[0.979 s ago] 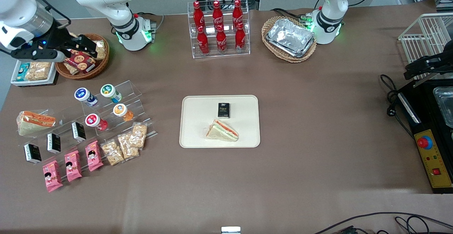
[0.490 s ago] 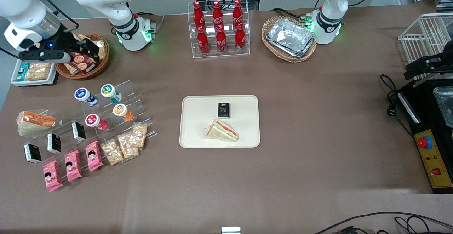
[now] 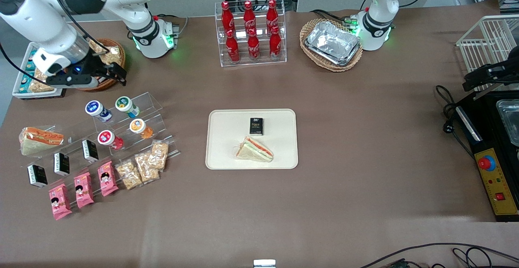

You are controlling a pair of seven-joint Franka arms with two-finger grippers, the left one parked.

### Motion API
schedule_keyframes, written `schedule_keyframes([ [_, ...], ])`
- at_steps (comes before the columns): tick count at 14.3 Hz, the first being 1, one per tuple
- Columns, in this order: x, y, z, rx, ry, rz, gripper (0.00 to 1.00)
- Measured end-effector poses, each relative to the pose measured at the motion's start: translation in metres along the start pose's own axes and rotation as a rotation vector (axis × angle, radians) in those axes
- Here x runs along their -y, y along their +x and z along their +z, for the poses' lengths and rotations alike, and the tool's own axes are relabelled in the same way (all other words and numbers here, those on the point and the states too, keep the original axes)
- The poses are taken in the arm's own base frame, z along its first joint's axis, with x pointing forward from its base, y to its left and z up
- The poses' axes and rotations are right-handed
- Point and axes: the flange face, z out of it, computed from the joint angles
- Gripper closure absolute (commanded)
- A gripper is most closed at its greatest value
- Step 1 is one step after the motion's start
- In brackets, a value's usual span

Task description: Place green gum on tray

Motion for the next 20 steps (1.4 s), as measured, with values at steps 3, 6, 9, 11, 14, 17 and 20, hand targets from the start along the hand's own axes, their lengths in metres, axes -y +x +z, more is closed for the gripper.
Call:
schedule_keyframes([
  [3, -0.001, -0.002, 0.030, -0.018, 0.002, 0.001, 0.00],
  [6, -0.004, -0.001, 0.053, -0.034, 0.000, 0.007, 0.00],
  [9, -0.008, 0.007, 0.068, -0.052, -0.020, 0.002, 0.00],
  [11, -0.012, 0.013, 0.078, -0.054, -0.025, 0.009, 0.00],
  [14, -0.014, 0.019, 0.090, -0.050, -0.027, 0.012, 0.00],
  [17, -0.014, 0.021, 0.096, -0.042, -0.028, 0.013, 0.00],
  [20, -0.014, 0.020, 0.098, -0.039, -0.028, 0.012, 0.00],
])
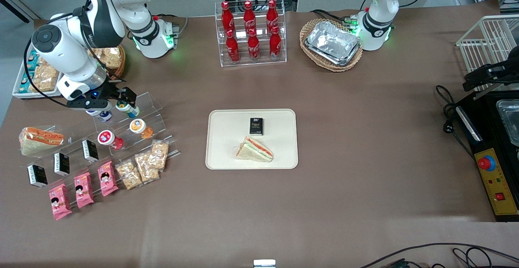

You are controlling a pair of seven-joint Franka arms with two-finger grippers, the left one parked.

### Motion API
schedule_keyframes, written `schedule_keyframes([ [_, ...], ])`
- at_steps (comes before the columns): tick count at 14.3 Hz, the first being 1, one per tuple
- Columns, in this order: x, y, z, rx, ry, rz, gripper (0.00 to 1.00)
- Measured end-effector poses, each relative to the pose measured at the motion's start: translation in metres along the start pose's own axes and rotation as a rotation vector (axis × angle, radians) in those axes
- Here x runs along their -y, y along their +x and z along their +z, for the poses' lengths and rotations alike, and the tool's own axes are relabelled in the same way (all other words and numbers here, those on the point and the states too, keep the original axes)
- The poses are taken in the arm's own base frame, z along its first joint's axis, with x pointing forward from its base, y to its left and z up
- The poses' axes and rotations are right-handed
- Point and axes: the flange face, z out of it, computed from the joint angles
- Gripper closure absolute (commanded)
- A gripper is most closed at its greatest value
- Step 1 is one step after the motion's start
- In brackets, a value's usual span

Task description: Place green gum on tray

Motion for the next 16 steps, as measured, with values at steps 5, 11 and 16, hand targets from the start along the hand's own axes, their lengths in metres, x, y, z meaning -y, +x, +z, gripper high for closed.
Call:
schedule_keyframes([
  [5, 0.000, -0.004, 0.006, 0.013, -0.002, -0.001, 0.01],
  [11, 0.000, -0.003, 0.010, 0.013, -0.002, -0.002, 0.17],
  [16, 0.001, -0.005, 0.015, 0.011, -0.001, -0.002, 0.28],
])
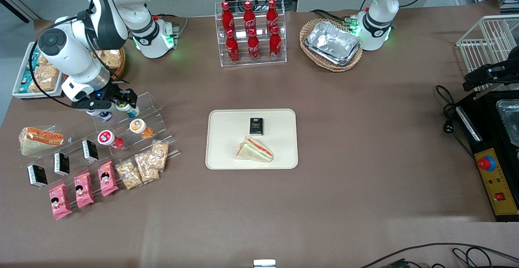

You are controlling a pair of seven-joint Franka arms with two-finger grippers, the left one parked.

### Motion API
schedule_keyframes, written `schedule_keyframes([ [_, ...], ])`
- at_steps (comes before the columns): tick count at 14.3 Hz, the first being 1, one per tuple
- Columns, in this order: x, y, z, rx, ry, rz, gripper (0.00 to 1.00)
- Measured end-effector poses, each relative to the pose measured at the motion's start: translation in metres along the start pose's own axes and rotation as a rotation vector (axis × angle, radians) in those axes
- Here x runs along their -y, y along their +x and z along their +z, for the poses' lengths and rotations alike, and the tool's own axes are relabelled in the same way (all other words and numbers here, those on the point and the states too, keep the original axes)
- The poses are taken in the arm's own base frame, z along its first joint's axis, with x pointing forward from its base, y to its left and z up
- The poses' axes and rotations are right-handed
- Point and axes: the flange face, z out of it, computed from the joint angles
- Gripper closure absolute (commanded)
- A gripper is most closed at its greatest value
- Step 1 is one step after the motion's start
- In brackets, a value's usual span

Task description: Place green gum on tray

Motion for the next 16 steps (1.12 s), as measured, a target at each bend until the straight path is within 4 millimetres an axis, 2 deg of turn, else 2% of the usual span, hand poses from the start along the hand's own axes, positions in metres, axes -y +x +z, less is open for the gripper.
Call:
schedule_keyframes([
  [1, 0.000, 0.000, 0.001, -0.001, 0.000, 0.000, 0.30],
  [3, 0.000, 0.001, 0.003, -0.001, 0.000, 0.000, 0.43],
  [7, 0.001, 0.002, 0.002, -0.009, 0.001, -0.001, 0.83],
  [10, 0.003, 0.004, -0.006, -0.022, 0.001, -0.005, 0.84],
  [12, 0.004, 0.007, -0.031, -0.003, -0.003, -0.008, 0.84],
  [14, 0.004, 0.008, -0.072, 0.030, -0.009, -0.007, 0.84],
  [16, 0.015, 0.010, -0.114, 0.034, 0.020, -0.009, 0.85],
])
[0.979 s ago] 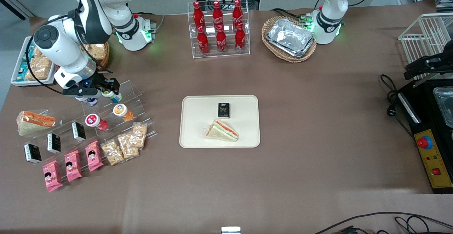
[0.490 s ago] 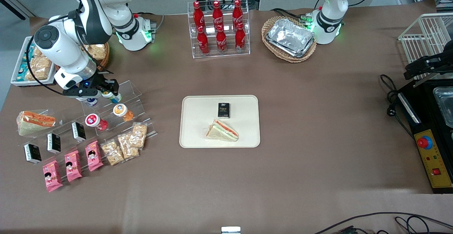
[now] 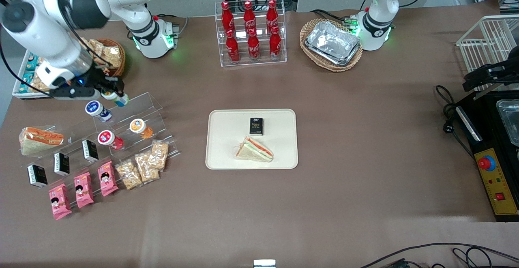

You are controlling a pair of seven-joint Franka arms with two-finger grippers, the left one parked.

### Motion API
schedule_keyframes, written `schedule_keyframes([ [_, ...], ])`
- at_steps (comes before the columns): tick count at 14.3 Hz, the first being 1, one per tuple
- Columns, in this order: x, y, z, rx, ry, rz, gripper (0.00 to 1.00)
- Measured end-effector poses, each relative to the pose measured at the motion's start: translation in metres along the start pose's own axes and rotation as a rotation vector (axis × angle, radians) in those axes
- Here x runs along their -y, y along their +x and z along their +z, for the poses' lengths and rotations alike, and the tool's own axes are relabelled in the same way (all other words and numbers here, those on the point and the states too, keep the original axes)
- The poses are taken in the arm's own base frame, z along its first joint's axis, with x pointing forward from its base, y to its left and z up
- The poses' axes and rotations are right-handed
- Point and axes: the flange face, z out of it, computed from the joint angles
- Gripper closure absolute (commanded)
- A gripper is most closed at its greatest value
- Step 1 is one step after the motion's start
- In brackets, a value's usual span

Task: Place green gum on tray
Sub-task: 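Close the right gripper on the green-lidded cup and lift it, then carry the green-lidded cup over the cream tray beside the black packet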

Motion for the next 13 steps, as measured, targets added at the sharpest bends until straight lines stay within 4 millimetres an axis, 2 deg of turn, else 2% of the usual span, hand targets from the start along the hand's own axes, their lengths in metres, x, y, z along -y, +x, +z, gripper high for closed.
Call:
schedule_keyframes([
  [2, 0.023, 0.001, -0.025, 0.006, 0.039, 0.010, 0.85],
  [4, 0.056, 0.004, -0.027, 0.014, 0.036, 0.052, 0.85],
  [7, 0.113, 0.007, -0.010, 0.040, 0.011, 0.123, 0.85],
  [10, 0.155, 0.005, 0.006, 0.032, 0.006, 0.169, 0.86],
  [13, 0.195, 0.006, 0.034, 0.019, 0.017, 0.216, 0.87],
])
